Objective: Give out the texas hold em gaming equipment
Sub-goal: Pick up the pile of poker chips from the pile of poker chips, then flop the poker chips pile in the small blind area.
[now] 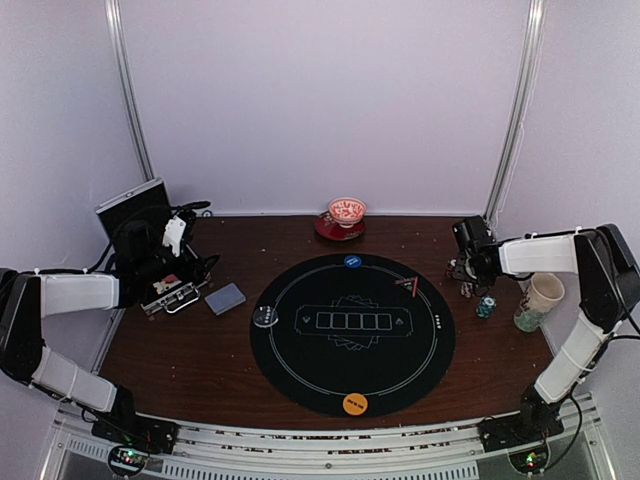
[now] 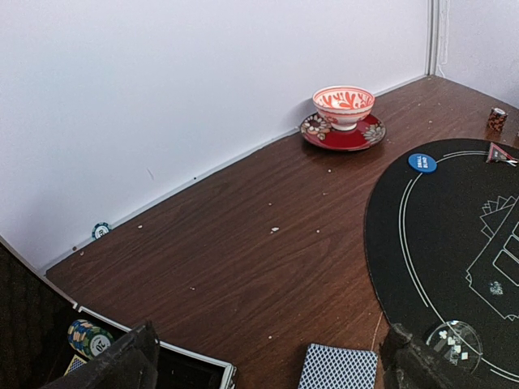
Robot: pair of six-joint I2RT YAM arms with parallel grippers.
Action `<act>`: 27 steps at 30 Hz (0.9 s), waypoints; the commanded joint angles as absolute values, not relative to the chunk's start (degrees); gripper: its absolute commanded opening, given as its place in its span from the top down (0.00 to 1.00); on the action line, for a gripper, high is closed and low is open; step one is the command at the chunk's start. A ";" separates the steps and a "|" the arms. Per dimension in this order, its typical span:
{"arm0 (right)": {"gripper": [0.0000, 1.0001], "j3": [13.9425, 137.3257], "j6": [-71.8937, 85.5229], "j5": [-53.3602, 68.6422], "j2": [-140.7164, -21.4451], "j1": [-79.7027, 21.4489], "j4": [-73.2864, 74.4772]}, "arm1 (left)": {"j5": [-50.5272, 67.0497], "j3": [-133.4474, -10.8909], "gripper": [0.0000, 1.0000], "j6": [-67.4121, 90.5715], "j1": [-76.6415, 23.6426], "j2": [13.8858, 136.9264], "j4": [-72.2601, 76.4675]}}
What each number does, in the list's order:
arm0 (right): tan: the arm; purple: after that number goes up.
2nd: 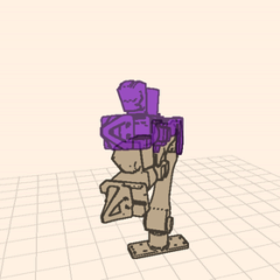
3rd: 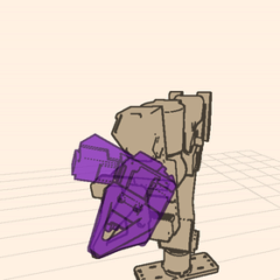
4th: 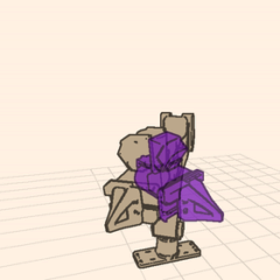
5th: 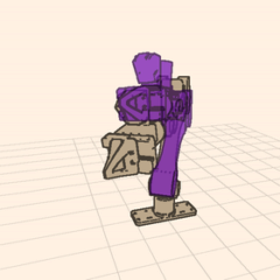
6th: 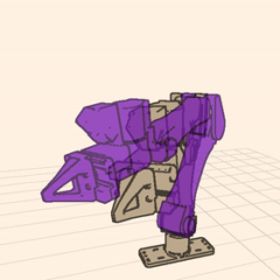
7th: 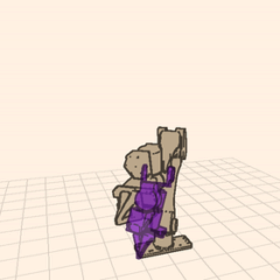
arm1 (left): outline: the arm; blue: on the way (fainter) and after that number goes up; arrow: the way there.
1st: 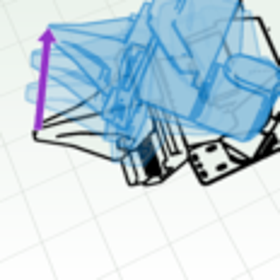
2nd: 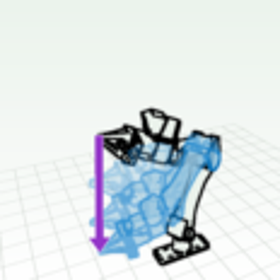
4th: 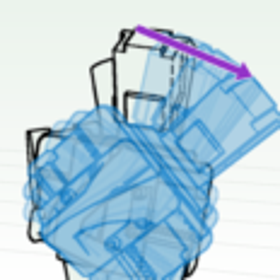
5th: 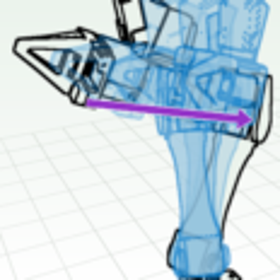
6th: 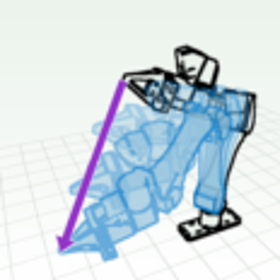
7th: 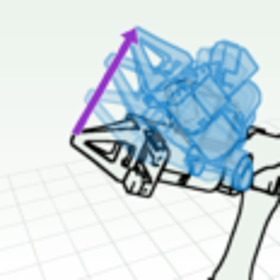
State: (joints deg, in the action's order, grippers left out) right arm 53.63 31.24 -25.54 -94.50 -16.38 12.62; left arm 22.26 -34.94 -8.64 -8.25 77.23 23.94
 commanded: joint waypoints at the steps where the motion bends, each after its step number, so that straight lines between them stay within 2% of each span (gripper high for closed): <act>1: 0.68 53.80 30.48 -26.63 -92.36 -18.33 12.33 | 22.34 -35.86 0.02 -9.14 -8.30 76.99 25.65; 10: 0.68 58.17 29.09 -27.87 -93.35 -30.16 12.67 | 21.67 -35.86 0.02 -9.01 -8.28 76.69 25.73; 18: 0.67 69.85 28.00 -27.46 -102.38 -43.57 15.64 | 21.53 -35.77 0.02 -9.02 -8.32 76.68 25.84; 27: 0.67 86.18 28.51 -27.63 -114.90 -47.15 19.87 | 21.60 -35.77 0.02 -9.05 -8.28 76.64 25.81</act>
State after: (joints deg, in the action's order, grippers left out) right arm 80.40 28.62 -25.45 -111.20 -47.51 16.51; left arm 21.58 -34.94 -8.64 -8.25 77.23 23.94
